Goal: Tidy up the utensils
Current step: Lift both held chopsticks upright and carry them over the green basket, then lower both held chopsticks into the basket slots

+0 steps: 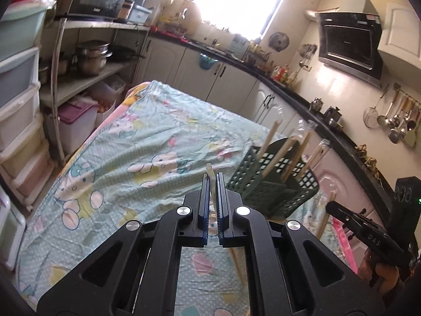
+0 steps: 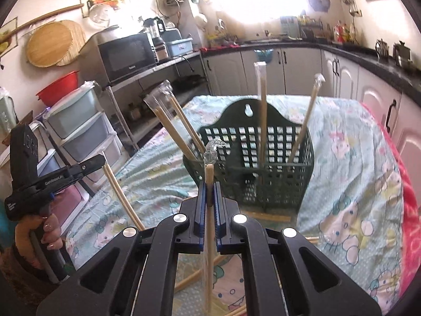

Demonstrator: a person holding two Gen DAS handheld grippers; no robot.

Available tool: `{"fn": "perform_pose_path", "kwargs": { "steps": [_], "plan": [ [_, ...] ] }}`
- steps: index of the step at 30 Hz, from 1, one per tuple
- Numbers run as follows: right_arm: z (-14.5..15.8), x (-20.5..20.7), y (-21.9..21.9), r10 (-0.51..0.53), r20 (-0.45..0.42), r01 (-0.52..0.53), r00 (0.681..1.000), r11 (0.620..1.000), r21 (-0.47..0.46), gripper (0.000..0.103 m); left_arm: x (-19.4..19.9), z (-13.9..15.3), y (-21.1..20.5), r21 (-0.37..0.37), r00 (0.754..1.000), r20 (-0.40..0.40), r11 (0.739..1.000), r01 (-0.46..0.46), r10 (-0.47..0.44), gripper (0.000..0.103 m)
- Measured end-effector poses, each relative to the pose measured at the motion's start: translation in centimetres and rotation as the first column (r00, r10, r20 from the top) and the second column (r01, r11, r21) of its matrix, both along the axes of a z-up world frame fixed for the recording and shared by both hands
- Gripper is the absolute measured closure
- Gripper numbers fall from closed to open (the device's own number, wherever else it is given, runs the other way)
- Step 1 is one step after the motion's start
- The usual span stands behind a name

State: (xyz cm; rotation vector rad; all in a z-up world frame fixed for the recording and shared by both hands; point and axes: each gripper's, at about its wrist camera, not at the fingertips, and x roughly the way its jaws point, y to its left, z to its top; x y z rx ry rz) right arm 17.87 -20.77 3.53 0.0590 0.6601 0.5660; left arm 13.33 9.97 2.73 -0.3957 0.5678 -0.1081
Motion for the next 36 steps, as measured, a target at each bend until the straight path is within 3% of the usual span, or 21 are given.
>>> {"fn": "perform_pose_path", "kwargs": {
  "steps": [16,36],
  "plan": [
    [3.2,-1.3,-0.8,-0.003,0.098,0.000,0.995,0.999,0.035,0.097,-1.6,3.9,-3.0,0.030,0.994,0.093,0.998,0.055,-0.058,0.101],
    [7.4,-1.4,-2.4,-0.041,0.217,0.028,0.975,0.997,0.065,0.097,0.3,9.8,-7.8,0.071,0.965,0.205,0.986,0.153,-0.164,0.101]
  ]
}}
